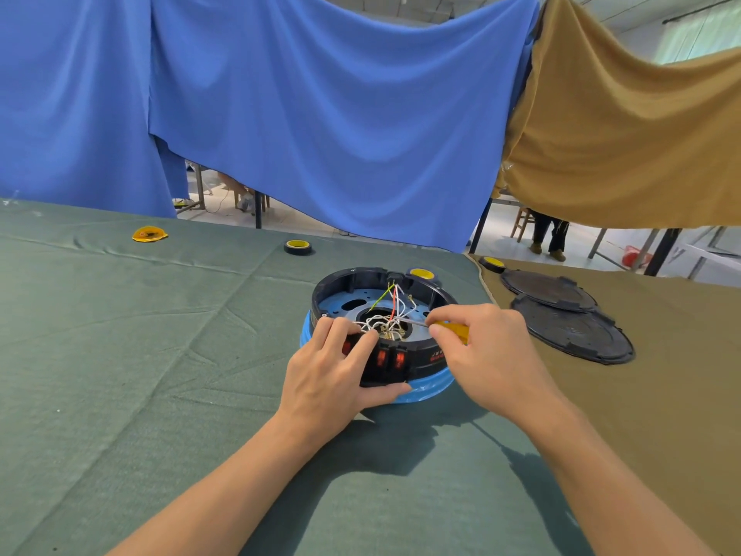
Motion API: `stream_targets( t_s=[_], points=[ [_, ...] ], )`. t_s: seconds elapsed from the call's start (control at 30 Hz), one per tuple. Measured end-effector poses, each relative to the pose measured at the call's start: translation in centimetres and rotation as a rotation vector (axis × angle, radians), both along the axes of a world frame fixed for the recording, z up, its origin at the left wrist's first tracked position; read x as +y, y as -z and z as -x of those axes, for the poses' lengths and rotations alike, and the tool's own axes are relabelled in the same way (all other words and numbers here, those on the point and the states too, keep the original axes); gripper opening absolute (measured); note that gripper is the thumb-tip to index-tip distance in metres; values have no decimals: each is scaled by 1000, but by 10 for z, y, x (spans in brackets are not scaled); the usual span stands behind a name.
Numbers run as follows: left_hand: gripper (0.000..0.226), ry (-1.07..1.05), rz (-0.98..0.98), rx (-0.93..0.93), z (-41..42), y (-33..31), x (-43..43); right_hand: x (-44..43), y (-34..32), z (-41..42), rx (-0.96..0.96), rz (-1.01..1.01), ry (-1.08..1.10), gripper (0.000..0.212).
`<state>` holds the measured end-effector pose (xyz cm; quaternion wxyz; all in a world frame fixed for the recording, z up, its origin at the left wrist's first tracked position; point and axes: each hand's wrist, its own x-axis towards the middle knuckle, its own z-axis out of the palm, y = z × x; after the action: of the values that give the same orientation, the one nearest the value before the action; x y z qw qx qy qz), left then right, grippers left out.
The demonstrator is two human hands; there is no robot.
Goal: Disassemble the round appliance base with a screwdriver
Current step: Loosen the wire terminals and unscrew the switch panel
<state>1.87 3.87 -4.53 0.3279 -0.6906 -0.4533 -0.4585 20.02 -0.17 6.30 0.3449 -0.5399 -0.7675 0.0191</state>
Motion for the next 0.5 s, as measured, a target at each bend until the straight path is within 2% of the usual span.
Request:
stream_targets(
  t_s=[0.27,0.43,0.5],
  points=[
    [64,-116,121,7,-15,-8,-12,14,26,12,287,133,59,17],
    [58,43,126,31,3,-8,-18,20,32,12,391,154,80,3],
    [51,63,146,56,17,-11,-15,20,29,9,405,130,75,7]
  ],
)
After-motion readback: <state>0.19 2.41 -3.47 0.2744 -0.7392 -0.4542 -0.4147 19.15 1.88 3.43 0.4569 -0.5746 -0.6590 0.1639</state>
